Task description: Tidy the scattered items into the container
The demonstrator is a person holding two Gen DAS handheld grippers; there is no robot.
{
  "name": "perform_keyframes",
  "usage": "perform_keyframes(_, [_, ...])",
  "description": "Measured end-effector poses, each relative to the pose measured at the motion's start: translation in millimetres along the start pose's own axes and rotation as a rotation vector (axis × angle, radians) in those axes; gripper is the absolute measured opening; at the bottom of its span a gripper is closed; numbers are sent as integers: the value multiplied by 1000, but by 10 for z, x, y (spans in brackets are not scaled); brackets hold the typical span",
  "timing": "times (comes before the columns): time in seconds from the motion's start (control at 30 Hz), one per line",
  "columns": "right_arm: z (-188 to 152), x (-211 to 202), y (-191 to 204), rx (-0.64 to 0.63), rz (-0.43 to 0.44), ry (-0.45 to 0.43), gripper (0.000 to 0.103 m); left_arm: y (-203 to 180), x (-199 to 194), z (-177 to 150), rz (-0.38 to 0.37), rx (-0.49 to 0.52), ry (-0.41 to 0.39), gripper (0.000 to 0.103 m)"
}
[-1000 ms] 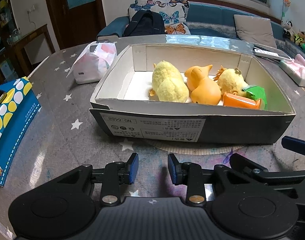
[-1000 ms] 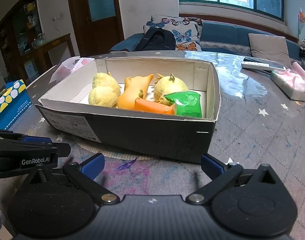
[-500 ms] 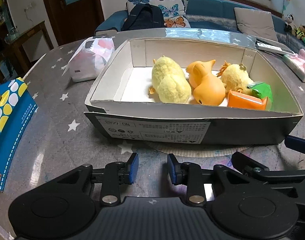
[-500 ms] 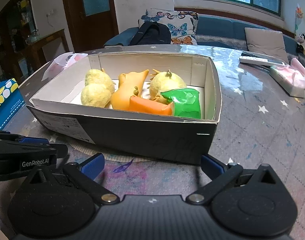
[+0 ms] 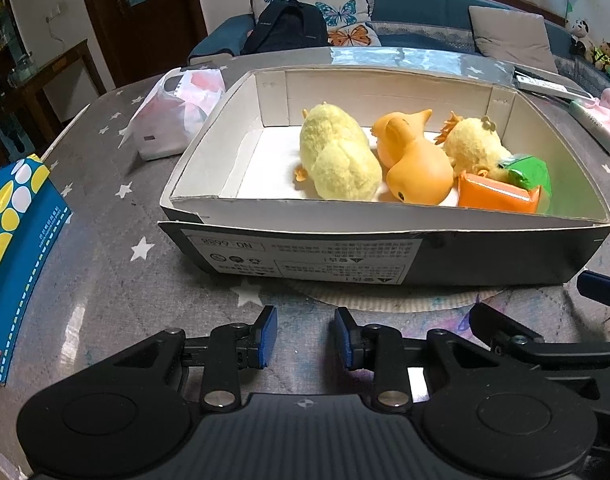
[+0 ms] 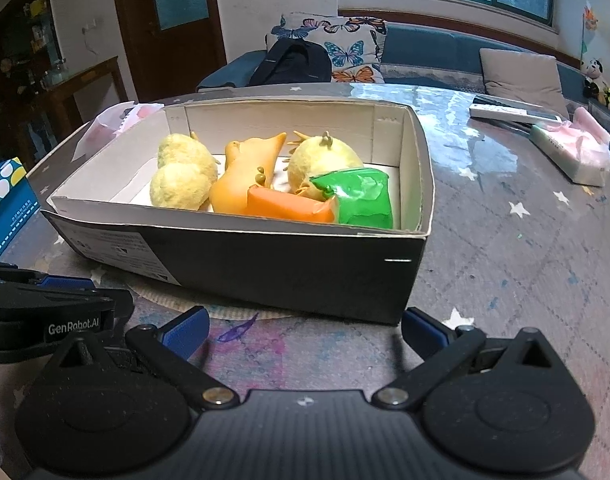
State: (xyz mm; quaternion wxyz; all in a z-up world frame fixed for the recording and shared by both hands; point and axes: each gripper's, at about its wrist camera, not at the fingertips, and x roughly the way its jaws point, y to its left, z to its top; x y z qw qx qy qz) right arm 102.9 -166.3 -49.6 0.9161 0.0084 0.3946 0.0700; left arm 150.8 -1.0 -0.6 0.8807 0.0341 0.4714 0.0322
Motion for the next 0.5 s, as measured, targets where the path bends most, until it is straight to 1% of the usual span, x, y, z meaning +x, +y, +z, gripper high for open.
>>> perform_keyframes(0.33, [2, 25, -35, 12, -6, 7, 103, -19, 16, 11, 5, 1, -1, 33])
perform_keyframes(0.5, [-5, 27, -38, 16, -9, 5, 103, -23, 8, 1, 5, -4, -22, 30])
